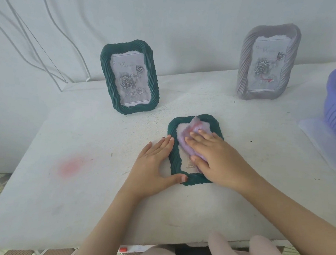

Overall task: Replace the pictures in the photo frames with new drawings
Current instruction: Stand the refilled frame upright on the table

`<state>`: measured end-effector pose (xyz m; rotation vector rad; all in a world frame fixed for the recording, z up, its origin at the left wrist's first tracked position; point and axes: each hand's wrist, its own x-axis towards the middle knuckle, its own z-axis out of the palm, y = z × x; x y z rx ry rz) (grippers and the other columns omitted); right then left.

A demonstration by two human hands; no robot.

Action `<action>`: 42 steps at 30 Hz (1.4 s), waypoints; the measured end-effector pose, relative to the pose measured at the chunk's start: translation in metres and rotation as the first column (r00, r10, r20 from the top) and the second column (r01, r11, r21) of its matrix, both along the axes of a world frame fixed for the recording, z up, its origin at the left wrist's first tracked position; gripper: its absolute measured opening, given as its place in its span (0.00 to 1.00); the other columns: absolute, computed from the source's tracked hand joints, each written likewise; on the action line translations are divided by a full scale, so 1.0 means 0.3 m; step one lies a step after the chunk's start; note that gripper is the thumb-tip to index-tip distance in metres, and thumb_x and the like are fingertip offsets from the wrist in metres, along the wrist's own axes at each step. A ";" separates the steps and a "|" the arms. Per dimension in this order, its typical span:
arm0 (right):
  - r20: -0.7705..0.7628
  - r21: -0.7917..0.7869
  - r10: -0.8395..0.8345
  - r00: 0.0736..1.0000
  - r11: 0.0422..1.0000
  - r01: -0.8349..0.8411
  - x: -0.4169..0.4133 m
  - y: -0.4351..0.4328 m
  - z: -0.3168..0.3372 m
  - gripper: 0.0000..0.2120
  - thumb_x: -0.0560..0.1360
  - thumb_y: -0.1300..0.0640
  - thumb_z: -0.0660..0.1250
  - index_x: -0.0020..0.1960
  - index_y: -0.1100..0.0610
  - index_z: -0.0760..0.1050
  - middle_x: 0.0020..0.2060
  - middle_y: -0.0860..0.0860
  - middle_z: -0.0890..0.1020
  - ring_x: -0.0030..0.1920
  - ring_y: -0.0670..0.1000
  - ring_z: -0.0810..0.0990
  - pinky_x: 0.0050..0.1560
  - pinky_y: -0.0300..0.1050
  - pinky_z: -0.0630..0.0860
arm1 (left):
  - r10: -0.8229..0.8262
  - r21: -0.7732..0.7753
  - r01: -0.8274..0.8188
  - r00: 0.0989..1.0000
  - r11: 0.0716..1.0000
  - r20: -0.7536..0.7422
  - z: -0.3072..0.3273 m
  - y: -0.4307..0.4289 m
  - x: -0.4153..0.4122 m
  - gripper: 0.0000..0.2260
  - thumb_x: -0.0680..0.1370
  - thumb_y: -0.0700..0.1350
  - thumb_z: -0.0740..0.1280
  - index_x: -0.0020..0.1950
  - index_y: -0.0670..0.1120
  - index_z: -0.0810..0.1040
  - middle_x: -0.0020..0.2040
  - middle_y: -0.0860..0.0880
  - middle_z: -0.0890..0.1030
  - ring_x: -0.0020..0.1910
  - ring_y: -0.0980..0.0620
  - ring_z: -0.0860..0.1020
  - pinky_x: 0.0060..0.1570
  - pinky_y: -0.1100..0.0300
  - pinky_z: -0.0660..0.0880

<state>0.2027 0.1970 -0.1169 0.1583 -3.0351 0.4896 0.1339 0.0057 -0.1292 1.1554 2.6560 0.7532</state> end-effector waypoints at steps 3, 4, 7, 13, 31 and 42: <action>0.002 -0.063 0.096 0.995 0.993 -0.096 0.096 -0.002 -0.010 0.25 0.77 0.44 0.47 0.71 0.50 0.63 0.72 0.47 0.64 0.73 0.43 0.52 0.71 0.43 0.48 | -0.003 -0.012 0.003 1.000 1.000 -0.001 -0.005 -0.001 -0.006 0.47 0.63 0.74 0.58 0.75 0.52 0.52 0.72 0.62 0.49 0.73 0.65 0.48 0.72 0.63 0.41; 0.001 -0.060 0.106 0.994 0.993 -0.105 0.118 0.007 -0.010 0.25 0.77 0.45 0.47 0.70 0.50 0.65 0.71 0.46 0.65 0.73 0.43 0.53 0.71 0.44 0.51 | -0.004 -0.012 0.004 1.000 1.000 0.001 -0.005 -0.002 -0.006 0.47 0.63 0.74 0.58 0.75 0.53 0.52 0.73 0.62 0.49 0.73 0.65 0.48 0.73 0.63 0.41; -0.034 0.009 0.078 0.996 0.997 -0.078 0.113 0.050 0.004 0.25 0.76 0.46 0.47 0.69 0.50 0.68 0.69 0.46 0.69 0.71 0.43 0.57 0.69 0.43 0.54 | -0.012 -0.012 0.013 1.000 1.000 0.011 -0.004 -0.003 -0.005 0.46 0.63 0.74 0.58 0.75 0.54 0.51 0.73 0.62 0.48 0.73 0.65 0.47 0.73 0.62 0.41; -0.010 0.057 -0.094 0.995 0.994 0.095 -0.071 0.066 -0.004 0.21 0.80 0.53 0.49 0.73 0.51 0.58 0.74 0.49 0.59 0.76 0.48 0.48 0.72 0.46 0.44 | -0.008 -0.012 0.008 1.000 1.000 0.017 -0.002 -0.004 -0.004 0.46 0.64 0.73 0.58 0.76 0.53 0.51 0.73 0.62 0.48 0.73 0.66 0.47 0.73 0.61 0.41; -0.110 -0.051 -0.188 0.976 0.982 0.183 0.056 0.066 0.006 0.16 0.77 0.57 0.58 0.62 0.52 0.75 0.70 0.49 0.68 0.69 0.58 0.67 0.56 0.54 0.74 | -0.008 -0.012 0.008 1.000 1.000 0.006 -0.003 -0.004 -0.003 0.46 0.63 0.74 0.58 0.76 0.53 0.51 0.73 0.62 0.49 0.74 0.65 0.47 0.73 0.63 0.41; -0.265 -0.209 -0.473 0.840 0.879 0.429 0.084 0.184 -0.050 0.22 0.76 0.47 0.49 0.55 0.59 0.76 0.61 0.51 0.75 0.36 0.59 0.69 0.41 0.44 0.63 | -0.003 0.004 0.003 1.000 1.000 0.015 -0.004 -0.004 -0.003 0.47 0.63 0.74 0.59 0.76 0.53 0.52 0.73 0.62 0.49 0.74 0.65 0.48 0.74 0.61 0.42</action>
